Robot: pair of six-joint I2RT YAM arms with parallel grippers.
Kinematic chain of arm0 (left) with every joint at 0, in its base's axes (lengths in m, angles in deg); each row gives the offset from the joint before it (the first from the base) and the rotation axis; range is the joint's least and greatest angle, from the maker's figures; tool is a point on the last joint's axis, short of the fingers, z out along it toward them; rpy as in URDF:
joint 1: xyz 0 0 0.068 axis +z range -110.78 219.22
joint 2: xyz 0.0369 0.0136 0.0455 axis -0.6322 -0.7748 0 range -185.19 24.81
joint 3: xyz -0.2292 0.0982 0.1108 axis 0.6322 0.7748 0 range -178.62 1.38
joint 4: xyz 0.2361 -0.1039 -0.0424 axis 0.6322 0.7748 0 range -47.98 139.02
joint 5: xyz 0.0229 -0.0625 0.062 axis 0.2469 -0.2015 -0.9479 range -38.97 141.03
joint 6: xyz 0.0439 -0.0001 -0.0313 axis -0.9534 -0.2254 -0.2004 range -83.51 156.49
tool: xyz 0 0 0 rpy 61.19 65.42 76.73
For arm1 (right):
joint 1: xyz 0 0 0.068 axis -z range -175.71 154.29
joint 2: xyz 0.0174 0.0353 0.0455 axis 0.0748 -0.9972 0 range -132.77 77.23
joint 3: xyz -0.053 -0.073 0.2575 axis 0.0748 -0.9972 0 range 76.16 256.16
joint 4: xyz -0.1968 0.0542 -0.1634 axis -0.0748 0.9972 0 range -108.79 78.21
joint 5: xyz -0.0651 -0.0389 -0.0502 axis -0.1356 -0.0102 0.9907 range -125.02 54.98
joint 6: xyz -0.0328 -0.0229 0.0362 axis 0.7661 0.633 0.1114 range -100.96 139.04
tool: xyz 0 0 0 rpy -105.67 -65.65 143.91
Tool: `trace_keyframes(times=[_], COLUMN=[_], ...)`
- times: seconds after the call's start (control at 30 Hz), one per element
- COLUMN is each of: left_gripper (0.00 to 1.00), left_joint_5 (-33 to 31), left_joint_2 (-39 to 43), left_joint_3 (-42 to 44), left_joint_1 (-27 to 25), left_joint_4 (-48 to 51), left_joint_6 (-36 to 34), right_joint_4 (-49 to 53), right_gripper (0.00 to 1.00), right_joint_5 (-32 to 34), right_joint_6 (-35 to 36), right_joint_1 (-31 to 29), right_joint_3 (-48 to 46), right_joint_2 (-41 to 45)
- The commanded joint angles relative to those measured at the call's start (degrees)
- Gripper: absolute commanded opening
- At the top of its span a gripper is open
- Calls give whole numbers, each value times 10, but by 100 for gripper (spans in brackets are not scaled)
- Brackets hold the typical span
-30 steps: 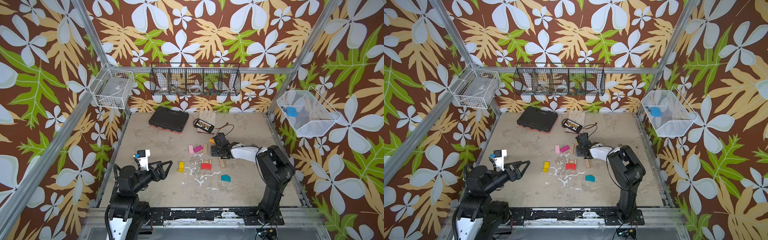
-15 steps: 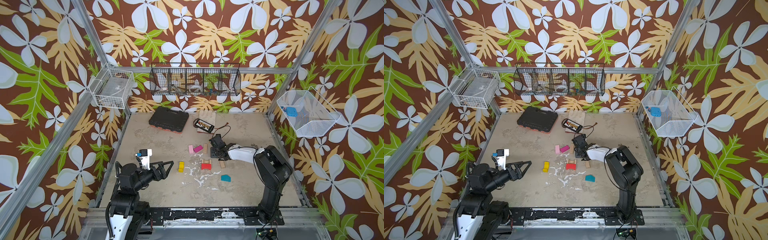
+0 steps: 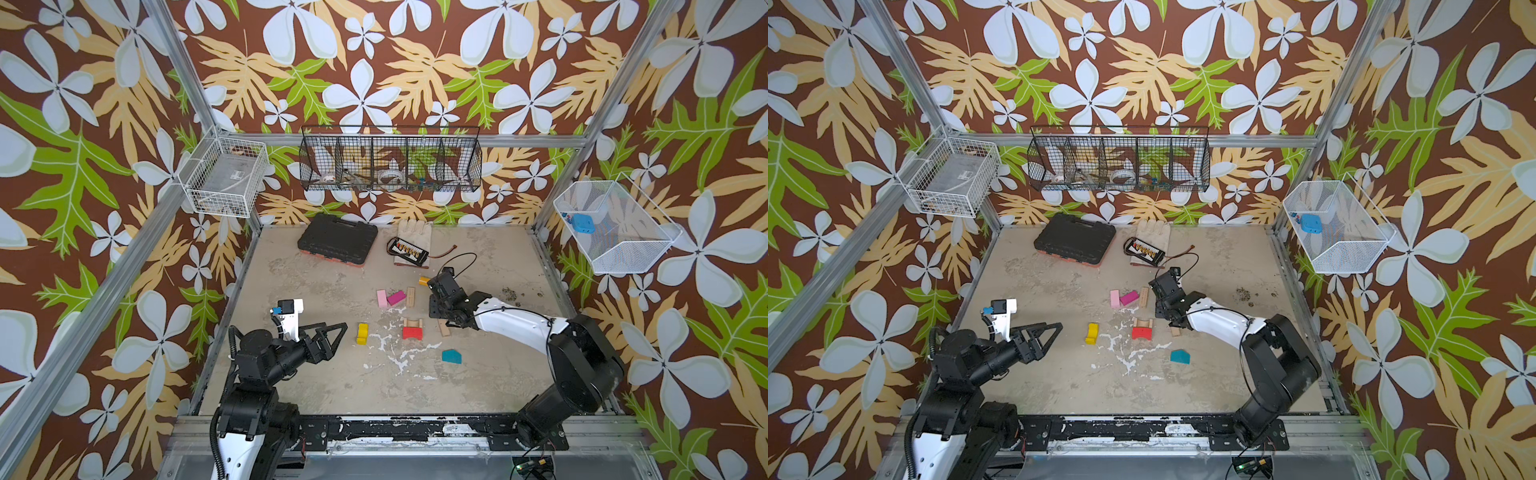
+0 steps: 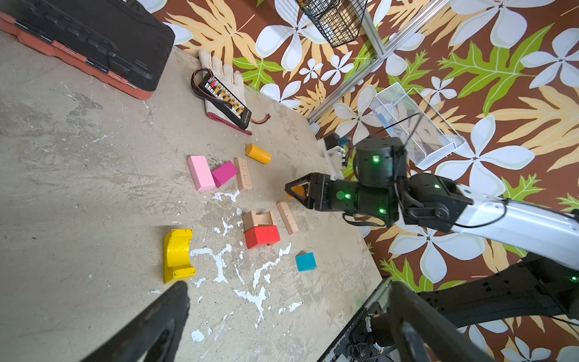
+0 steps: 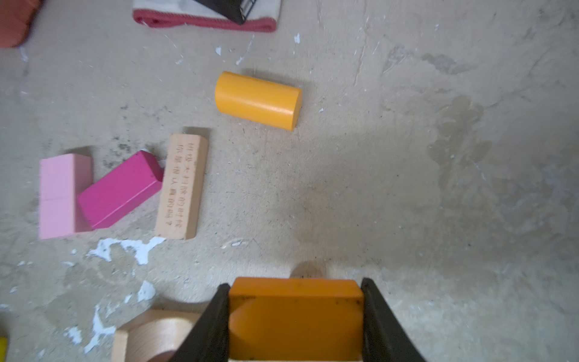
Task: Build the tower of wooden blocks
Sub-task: 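Carry the orange block over the wooden arch with the right gripper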
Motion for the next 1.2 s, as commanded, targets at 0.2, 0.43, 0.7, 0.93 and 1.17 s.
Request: trace_keyframes(times=[0.2,0.43,0.7,0.93,1.17], left_gripper=[100,100,100,100,100], left_joint_5=[-1,-3,0,2,3], left_joint_2=[17,36,48,46,42], left_joint_3=[-1,-1,-1,0,0], left_joint_1=[-1,-1,-3,-2,-2], left_joint_4=[-11,-11,-11,-11,-10], left_joint_6=[-1,1,1,1,1], right_joint_4=[61,127,133,134,138], right_gripper=[42,13,24,28,34], right_joint_5=[88,65,58,75,98], right_joint_6=[-108,-183,-167,-164,-161], right_joint_1=[-112,-151,-167,-167,-167], right_joint_3=[6,78,138,146,147], right_joint_2=[53,-9,-110,-147,-154])
